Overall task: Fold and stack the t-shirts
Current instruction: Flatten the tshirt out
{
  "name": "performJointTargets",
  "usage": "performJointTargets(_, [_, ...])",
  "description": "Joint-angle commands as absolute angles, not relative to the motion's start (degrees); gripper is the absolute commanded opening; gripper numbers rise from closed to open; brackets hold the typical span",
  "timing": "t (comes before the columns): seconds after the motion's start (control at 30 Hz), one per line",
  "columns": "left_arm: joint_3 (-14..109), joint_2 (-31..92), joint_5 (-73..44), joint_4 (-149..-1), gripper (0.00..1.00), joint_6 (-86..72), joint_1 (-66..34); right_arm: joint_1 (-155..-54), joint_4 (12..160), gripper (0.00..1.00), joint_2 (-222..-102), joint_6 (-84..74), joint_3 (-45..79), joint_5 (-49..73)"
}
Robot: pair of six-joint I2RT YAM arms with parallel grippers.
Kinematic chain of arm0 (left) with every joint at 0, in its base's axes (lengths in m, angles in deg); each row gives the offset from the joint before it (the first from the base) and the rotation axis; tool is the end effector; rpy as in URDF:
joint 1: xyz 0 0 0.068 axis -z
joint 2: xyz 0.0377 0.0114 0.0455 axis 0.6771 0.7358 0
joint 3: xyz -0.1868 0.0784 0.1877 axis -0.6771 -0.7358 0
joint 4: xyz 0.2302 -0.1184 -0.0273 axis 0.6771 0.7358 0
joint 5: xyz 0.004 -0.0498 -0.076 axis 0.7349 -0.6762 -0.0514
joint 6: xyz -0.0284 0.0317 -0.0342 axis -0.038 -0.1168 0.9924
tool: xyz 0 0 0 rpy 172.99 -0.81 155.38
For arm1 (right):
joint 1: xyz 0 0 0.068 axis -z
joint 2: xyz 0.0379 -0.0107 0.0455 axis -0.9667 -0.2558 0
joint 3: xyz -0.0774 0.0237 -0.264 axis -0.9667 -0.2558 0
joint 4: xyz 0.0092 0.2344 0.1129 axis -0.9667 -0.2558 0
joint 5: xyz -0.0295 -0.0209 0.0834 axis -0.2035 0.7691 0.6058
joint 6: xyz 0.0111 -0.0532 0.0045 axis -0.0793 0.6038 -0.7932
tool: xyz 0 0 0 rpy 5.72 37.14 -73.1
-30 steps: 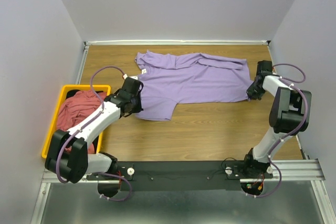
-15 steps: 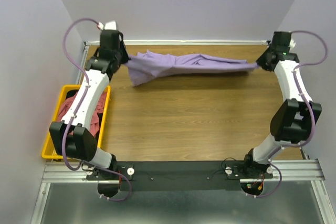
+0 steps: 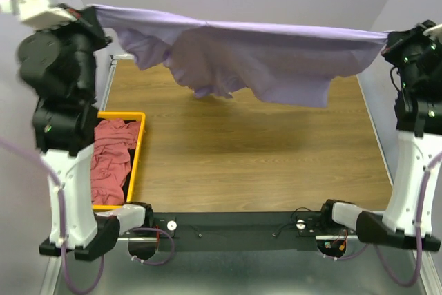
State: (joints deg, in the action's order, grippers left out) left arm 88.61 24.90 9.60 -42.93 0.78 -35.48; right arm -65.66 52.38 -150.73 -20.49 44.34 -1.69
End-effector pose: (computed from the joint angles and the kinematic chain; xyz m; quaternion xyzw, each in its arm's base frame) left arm 0.1672 -0.0108 0.6015 -0.1716 0.5973 -0.0916 0.7781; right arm 0.2066 -0.0385 0.5455 0.2309 0.6767 0.0387 0.6980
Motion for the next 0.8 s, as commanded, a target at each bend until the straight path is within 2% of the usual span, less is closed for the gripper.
performJointTargets(0.0, [95.9, 21.0, 17.5, -42.0, 0.0, -4.2, -36.5, -65.2, 51.7, 0.01, -144.9, -12.9, 44.2, -5.3])
performJointTargets(0.17, [100.5, 18.7, 17.4, -40.7, 0.0, -5.3, -36.4, -70.2, 51.6, 0.01, -141.4, -9.8, 44.7, -11.1])
performJointTargets(0.33, [100.6, 20.7, 17.0, -41.2, 0.0, -6.1, -36.3, -74.0, 51.7, 0.01, -142.7, -5.8, 47.9, -14.9])
performJointTargets(0.53, [93.0, 27.9, 11.7, -45.0, 0.0, -6.9, -36.3, -74.7, 52.0, 0.01, -148.1, -5.1, 43.8, -13.1])
performJointTargets(0.67, [82.8, 36.9, 4.3, -48.6, 0.0, -6.0, -36.3, -74.7, 53.1, 0.02, -155.6, -5.1, 39.4, -14.9])
performJointTargets(0.77, [76.9, 45.6, -0.4, -51.6, 0.0, -5.0, -36.3, -74.6, 54.5, 0.01, -166.8, -5.9, 35.0, -17.5])
